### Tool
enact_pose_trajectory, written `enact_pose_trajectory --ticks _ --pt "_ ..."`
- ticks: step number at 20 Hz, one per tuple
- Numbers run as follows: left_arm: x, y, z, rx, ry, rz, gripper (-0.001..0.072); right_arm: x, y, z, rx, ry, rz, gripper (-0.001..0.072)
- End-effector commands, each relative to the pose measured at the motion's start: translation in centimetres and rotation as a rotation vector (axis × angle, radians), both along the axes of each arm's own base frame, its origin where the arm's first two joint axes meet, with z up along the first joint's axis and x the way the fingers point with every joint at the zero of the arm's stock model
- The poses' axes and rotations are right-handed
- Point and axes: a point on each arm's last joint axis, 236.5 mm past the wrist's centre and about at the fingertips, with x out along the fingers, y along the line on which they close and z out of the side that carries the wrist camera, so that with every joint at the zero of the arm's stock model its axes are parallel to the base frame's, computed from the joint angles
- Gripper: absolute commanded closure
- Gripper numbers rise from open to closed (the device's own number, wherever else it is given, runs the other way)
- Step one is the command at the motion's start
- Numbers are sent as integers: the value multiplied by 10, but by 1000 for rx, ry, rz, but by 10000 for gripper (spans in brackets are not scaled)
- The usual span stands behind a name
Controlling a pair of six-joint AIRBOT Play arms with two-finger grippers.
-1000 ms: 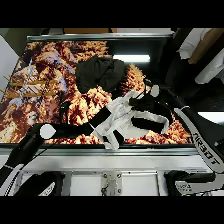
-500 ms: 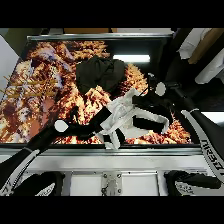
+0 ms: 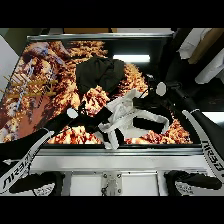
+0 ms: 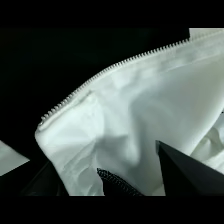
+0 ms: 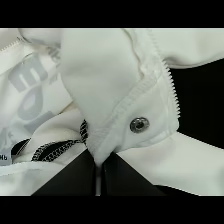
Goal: Fold the clothes and pants, and hang the long-sleeved shirts on hangers.
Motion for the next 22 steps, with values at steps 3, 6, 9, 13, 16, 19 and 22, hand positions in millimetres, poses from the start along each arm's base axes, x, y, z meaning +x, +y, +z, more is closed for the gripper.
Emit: enact_pose_trajectory --ticks 3,6,9,13,16,19,22 --pt "17 -5 1 -4 -9 -2 580 -2 -1 0 -6 6 17 693" --pt "71 6 57 -56 -163 18 695 13 -25 24 -90 -65 54 694" --pt "154 33 235 -149 -567 62 696 51 -58 129 -195 -252 95 694" --pt "140 36 492 -136 -1196 -46 696 56 -55 318 -148 -643 80 694" --pt "98 30 556 14 -1387 -141 695 25 -55 372 -110 -770 60 694" --pt "79 15 511 56 -1297 -220 695 -5 -63 345 -132 -664 76 695" --pt "55 11 389 137 -975 -370 695 -37 -68 282 -177 -413 121 694"
